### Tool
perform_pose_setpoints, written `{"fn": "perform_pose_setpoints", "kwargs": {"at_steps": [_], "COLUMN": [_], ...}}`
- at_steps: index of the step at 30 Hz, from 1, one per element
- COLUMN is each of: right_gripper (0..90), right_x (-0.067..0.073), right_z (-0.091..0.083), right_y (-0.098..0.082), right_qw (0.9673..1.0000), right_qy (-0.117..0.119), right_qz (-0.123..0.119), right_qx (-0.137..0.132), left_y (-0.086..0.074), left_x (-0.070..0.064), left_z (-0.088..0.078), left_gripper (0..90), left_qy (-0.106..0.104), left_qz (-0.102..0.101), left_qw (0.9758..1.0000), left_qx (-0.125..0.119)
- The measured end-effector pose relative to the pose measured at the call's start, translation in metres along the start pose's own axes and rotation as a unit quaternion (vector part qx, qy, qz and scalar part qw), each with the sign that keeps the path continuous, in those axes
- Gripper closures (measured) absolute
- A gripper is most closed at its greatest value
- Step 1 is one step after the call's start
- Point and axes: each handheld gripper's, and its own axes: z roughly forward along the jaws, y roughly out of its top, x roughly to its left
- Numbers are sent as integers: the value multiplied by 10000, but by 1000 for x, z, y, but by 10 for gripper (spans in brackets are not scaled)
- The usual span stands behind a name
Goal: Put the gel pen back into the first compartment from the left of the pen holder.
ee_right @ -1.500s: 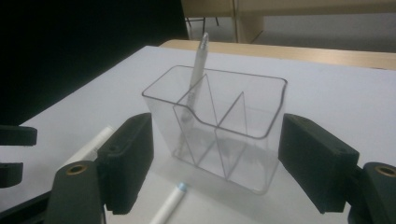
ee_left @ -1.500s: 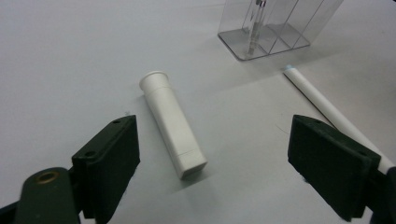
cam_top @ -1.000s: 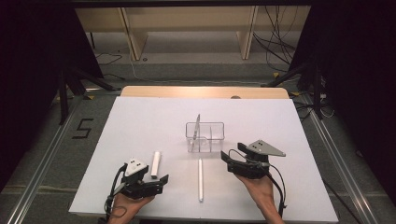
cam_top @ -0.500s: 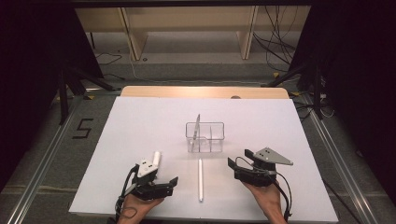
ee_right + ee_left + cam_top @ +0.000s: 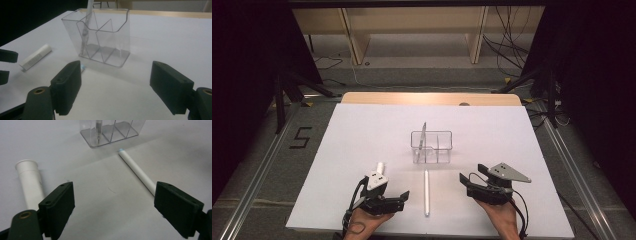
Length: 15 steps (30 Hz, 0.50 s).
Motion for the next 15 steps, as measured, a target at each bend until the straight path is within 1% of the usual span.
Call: {"fn": "perform_pose_setpoints", "kwargs": {"at_steps": [4, 5, 8, 9, 10, 15], "right_gripper": [253, 253, 253, 253, 252, 252], "right_x": [-2, -3, -4, -5, -5, -6], "right_z": [-5, -7, -10, -10, -11, -12], "right_y": [-4, -5, -9, -10, -11, -13], "right_qw": [10000, 10000, 10000, 10000, 10000, 10000], "right_qy": [-16, -18, 10, 22, 20, 28], "right_qz": [36, 39, 34, 24, 52, 45], "right_qx": [-38, -50, -64, -71, -64, -61], "left_y": [1, 2, 2, 3, 3, 4], "left_x": [-4, -6, -9, -13, -13, -21], "left_z": [3, 4, 7, 9, 9, 15], "left_gripper": [162, 161, 162, 161, 162, 162], "left_qy": [-46, -72, -114, -141, -141, -248], "left_qz": [11, 39, 61, 80, 80, 172], "left_qw": [10000, 9999, 9999, 9998, 9998, 9994], "left_qx": [25, 66, 78, 93, 93, 174]}}
